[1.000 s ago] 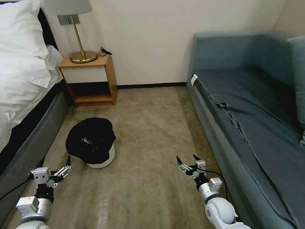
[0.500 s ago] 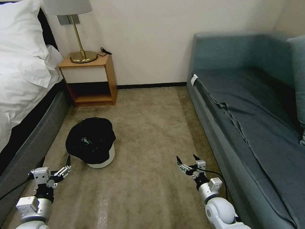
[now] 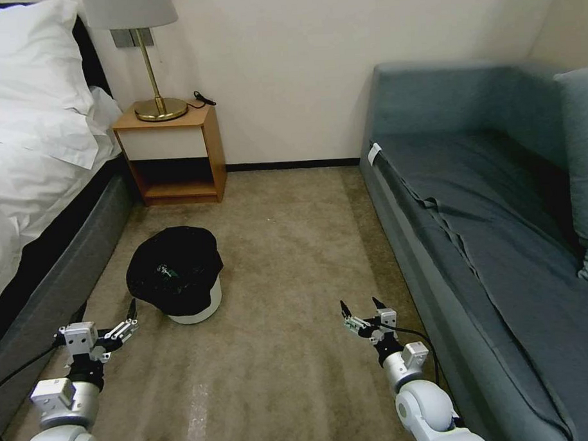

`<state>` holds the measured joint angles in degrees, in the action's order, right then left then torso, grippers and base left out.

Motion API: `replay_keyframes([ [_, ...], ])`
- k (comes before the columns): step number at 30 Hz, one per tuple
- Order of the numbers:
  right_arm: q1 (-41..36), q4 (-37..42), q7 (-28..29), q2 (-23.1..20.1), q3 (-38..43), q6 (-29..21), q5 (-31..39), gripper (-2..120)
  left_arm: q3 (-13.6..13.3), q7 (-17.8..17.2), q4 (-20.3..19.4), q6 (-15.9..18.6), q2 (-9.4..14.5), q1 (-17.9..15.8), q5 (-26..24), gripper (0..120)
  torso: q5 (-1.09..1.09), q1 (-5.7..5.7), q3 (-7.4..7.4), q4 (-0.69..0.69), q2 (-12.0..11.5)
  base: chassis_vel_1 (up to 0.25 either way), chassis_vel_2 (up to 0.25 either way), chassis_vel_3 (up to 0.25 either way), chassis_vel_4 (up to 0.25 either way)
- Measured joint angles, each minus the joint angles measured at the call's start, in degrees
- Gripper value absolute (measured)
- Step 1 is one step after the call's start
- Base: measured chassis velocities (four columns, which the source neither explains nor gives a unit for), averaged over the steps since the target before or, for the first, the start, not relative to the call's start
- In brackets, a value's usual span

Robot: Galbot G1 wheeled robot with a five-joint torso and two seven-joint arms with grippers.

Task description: Pick up the trash bin, then pick up the garbage on the floor and place it into the trash bin.

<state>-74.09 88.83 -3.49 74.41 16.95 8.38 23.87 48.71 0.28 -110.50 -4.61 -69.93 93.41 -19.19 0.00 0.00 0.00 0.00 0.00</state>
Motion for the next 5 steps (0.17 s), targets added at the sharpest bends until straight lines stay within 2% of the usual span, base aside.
replay_keyframes([
  [5,0.00,0.00,0.00,0.00,0.00,0.00,0.00,100,0.00,0.00,0.00,0.00,0.00,0.00,0.00,100,0.00,0.00,0.00,0.00,0.00,0.000,0.000,0.000,0.000],
])
